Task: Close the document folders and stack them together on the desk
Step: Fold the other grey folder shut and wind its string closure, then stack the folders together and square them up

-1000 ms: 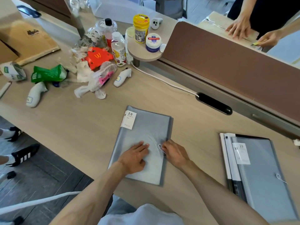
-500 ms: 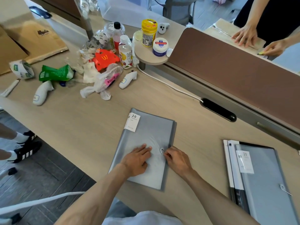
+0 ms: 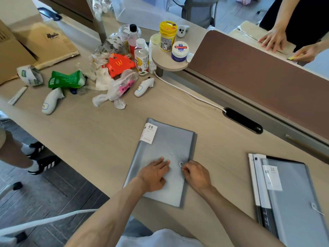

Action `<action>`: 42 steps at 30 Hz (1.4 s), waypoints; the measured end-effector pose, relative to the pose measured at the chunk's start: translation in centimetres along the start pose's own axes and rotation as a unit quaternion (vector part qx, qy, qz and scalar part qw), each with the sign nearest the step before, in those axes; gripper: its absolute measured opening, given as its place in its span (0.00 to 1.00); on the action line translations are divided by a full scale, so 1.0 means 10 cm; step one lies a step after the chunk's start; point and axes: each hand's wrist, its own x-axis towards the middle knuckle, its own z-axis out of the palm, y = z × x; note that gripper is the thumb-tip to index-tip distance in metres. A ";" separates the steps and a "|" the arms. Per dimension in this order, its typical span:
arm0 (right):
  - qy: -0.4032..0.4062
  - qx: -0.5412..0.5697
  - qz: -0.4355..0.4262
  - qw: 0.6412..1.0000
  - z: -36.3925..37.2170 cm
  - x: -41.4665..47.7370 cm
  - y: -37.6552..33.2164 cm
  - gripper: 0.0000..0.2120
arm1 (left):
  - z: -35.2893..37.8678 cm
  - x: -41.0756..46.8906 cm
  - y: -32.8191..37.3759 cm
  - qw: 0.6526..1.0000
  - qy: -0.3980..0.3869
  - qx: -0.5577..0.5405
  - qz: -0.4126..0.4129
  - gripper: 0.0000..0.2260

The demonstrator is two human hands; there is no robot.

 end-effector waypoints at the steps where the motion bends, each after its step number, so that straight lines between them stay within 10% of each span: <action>1: -0.001 -0.003 0.005 1.000 0.01 0.01 -0.02 0.10 | -0.01 0.00 0.01 1.000 -0.004 0.000 -0.001 0.37; 16: -0.033 0.176 0.144 0.973 -0.01 -0.03 0.02 0.20 | -0.16 -0.17 -0.44 0.986 0.104 -0.112 -0.064 0.23; 20: -0.016 0.219 0.194 0.956 0.01 -0.05 -0.05 0.39 | -0.31 -0.34 -0.63 0.941 0.124 -0.231 -0.215 0.31; 28: 0.002 0.268 0.253 0.930 0.09 -0.09 -0.12 0.34 | -0.62 -0.21 -0.56 0.771 0.150 -0.560 -0.262 0.32; 37: 0.061 0.477 0.350 0.804 -0.16 -0.32 0.06 0.15 | -1.02 -0.03 0.02 0.710 0.116 -0.664 -0.204 0.10; 42: 0.111 0.584 0.322 0.737 -0.47 -0.52 0.50 0.25 | -1.21 0.18 0.56 0.704 0.102 -0.685 -0.158 0.13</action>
